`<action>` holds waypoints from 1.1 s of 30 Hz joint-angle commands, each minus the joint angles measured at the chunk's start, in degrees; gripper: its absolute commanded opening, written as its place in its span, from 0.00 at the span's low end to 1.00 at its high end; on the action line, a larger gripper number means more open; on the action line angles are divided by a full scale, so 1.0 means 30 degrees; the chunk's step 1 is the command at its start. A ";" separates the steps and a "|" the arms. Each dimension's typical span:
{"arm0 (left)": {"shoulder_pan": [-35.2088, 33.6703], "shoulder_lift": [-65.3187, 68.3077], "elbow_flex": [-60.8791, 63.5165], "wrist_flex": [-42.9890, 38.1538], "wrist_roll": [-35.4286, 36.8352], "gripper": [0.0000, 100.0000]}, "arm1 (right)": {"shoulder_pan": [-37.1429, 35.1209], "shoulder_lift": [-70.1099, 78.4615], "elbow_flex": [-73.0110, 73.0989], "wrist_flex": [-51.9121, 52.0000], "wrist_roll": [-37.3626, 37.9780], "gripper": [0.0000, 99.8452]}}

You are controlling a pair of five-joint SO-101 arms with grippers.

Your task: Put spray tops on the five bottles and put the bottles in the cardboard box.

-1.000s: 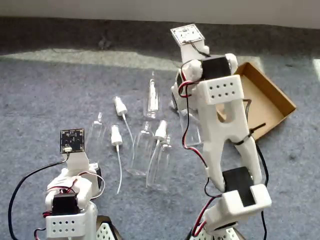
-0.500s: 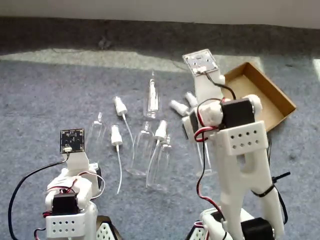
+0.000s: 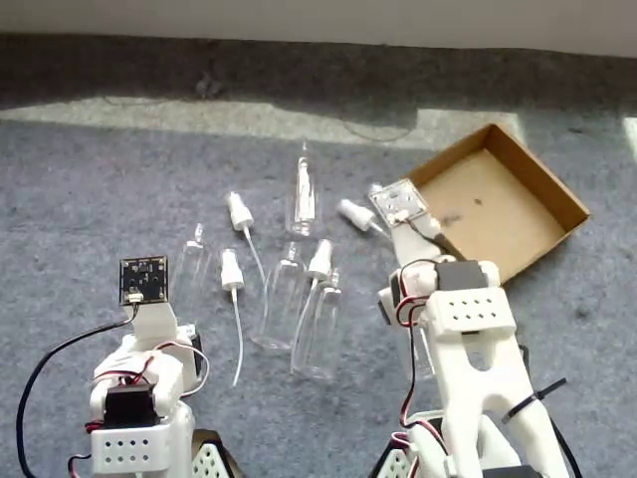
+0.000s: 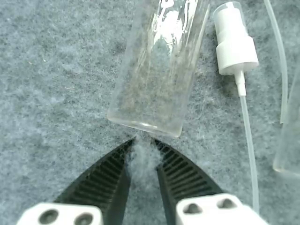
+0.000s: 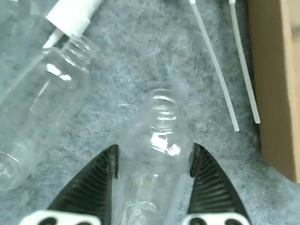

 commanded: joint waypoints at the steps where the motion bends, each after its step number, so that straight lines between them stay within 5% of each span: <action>1: -0.0249 0.0132 0.0366 0.0117 -0.0117 0.01 | 0.0601 0.1245 0.0190 -0.1392 0.0322 0.05; 14: -0.0249 0.0132 0.0366 0.0117 -0.0117 0.01 | -0.0571 0.8484 -0.4234 -0.1890 0.0322 0.10; 19: -0.0249 0.0132 0.0366 0.0117 -0.0117 0.01 | -0.0630 0.8747 -0.4264 -0.1919 0.0322 0.22; 33: -0.0249 0.0132 0.0366 0.0117 -0.0117 0.01 | -0.0601 0.8864 -0.4264 -0.1978 0.0352 0.22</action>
